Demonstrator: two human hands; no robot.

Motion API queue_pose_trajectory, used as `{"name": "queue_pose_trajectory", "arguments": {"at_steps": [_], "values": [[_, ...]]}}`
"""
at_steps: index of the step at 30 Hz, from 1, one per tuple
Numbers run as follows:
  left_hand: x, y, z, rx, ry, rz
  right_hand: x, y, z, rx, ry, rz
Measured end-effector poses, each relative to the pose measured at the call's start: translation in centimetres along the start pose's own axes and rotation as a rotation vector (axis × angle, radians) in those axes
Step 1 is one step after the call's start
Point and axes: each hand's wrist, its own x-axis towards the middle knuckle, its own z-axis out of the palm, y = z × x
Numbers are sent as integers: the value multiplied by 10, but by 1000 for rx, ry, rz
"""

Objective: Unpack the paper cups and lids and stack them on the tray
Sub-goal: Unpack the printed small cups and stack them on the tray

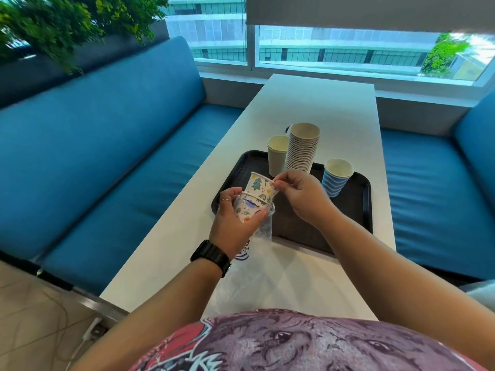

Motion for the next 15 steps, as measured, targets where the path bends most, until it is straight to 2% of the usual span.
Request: {"name": "queue_pose_trajectory", "arguments": {"at_steps": [8,15], "values": [[2,-3,-2,-27,1,-29,52,-23,-59,-200,312,-137],[7,-6,3,-29,14,-37,91,-37,-103,-536,411,-239]]}}
